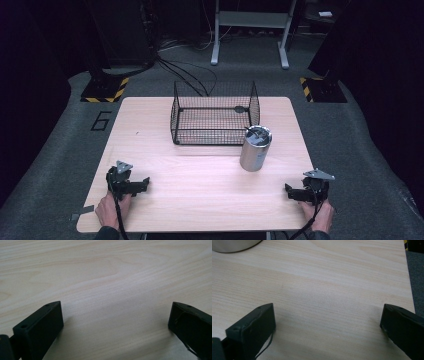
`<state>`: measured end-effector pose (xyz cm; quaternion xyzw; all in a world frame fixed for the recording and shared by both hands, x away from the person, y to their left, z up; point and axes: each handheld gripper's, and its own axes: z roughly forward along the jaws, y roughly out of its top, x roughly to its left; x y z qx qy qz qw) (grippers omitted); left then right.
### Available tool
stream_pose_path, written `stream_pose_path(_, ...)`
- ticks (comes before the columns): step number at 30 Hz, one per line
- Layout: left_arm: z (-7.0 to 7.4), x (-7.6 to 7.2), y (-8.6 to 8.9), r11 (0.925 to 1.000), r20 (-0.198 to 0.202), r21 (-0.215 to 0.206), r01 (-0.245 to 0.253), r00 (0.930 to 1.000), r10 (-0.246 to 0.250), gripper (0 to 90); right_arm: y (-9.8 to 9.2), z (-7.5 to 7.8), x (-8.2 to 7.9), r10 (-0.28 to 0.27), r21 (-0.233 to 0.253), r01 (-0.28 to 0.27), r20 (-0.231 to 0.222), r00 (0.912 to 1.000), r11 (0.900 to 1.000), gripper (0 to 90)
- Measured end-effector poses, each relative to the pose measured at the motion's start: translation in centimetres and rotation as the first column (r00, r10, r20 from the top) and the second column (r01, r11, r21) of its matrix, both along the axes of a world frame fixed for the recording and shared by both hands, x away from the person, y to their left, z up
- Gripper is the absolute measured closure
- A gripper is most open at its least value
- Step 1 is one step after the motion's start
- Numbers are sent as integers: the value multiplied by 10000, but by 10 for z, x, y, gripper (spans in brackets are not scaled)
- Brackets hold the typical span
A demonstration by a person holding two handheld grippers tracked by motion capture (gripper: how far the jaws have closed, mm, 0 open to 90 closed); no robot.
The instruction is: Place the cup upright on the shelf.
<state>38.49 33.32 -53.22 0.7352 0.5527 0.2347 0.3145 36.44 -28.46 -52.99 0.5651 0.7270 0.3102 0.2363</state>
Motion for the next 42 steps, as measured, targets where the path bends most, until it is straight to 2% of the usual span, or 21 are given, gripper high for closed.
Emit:
stream_pose_path(8,0,2,1,10000,-19,39,43,10000,-43,0,1,0,-1,10,-62,-11,-46,10000,10000,0)
stream_pose_path(9,0,2,1,10000,-19,40,44,10000,-44,0,3,0,0,-191,42,192,-21,9998,9998,0)
stream_pose_path(10,0,2,1,10000,-20,40,41,10000,-41,0,2,1,0,-58,-4,58,-73,10000,10000,0)
stream_pose_path(14,0,2,1,10000,-17,38,35,10000,-35,0,4,3,-1,-132,-214,135,150,9998,9997,0)
stream_pose_path(17,0,2,1,10000,-17,27,22,10000,-22,0,4,4,-1,-158,-135,160,137,9998,9998,0)
stream_pose_path(18,0,2,1,10000,-24,-36,-14,10000,14,0,2,5,0,-58,78,58,-18,10000,10000,0)
stream_pose_path(23,0,2,1,10000,-26,-35,-9,10000,9,0,2,9,-2,-19,150,20,-68,10000,9999,0)
stream_pose_path(29,0,2,1,10000,-27,-41,-14,10000,14,0,7,20,-7,208,337,-209,17,9998,9992,0)
stream_pose_path(32,0,2,1,10000,-25,-44,-15,10000,15,0,13,31,-8,488,409,-494,164,9987,9979,0)
stream_pose_path(35,0,2,1,10000,-27,-41,-11,10000,10,0,21,40,-7,659,406,-676,417,9970,9969,0)
stream_pose_path(42,0,2,1,10000,-26,-41,-13,10000,12,0,41,65,1,1237,803,-1315,953,9877,9881,0)
